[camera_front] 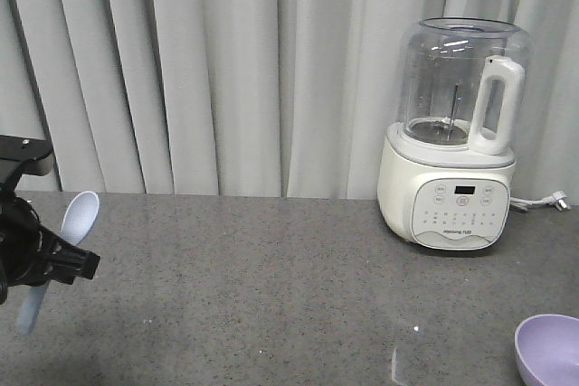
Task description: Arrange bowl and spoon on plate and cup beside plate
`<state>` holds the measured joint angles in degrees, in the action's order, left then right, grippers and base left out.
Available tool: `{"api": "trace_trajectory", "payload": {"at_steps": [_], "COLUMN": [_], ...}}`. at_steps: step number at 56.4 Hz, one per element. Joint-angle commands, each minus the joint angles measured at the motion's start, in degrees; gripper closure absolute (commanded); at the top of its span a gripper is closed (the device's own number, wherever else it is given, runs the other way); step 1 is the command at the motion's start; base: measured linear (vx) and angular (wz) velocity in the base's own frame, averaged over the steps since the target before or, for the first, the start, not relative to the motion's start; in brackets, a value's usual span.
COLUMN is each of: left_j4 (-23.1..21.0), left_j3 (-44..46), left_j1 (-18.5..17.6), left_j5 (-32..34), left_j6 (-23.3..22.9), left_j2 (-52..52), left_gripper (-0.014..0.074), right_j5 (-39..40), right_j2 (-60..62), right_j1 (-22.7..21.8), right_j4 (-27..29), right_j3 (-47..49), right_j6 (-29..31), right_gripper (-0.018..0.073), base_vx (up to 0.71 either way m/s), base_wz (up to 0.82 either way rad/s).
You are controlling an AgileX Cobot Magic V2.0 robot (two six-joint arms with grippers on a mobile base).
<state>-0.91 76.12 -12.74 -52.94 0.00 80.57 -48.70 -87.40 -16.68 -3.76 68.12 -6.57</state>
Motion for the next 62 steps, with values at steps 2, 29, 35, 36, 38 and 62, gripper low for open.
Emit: {"api": "trace_trajectory", "payload": {"at_steps": [2,29,35,36,38,62], "left_j4": [0.0,0.0,0.0,0.0,0.0,-0.3], "left_j3": [1.5,1.5,1.5,1.5,1.5,-1.2], "left_j1": [-0.3,-0.3,-0.3,-0.3,-0.3,-0.3], "left_j5": [2.9,2.9,2.9,2.9,3.0,8.9], "left_j6": [0.0,0.0,0.0,0.0,0.0,0.0], "left_j2": [-2.2,-2.2,-2.2,-2.2,-2.2,-5.1], "left_gripper": [0.0603,0.0603,0.0603,0.0603,0.0603,0.0603], "right_j5": [3.2,4.4,3.9,3.7,3.5,6.5], "right_j2": [-0.9,-9.1,-7.9,-7.6,-6.8,16.4], "right_j1": [-0.4,-0.4,-0.4,-0.4,-0.3,-0.2], "right_j4": [-0.9,-0.8,-0.7,-0.7,-0.7,21.5], "right_j3": [1.9,1.9,1.9,1.9,1.9,1.9], "right_j6": [0.6,2.7,3.8,4.3,5.0,27.2], "right_gripper": [0.0062,0.0466,0.0574,0.0574,0.0573,0.0571], "base_vx": [0.0,0.0,0.0,0.0,0.0,0.0], "base_wz": [0.0,0.0,0.0,0.0,0.0,0.0]}}
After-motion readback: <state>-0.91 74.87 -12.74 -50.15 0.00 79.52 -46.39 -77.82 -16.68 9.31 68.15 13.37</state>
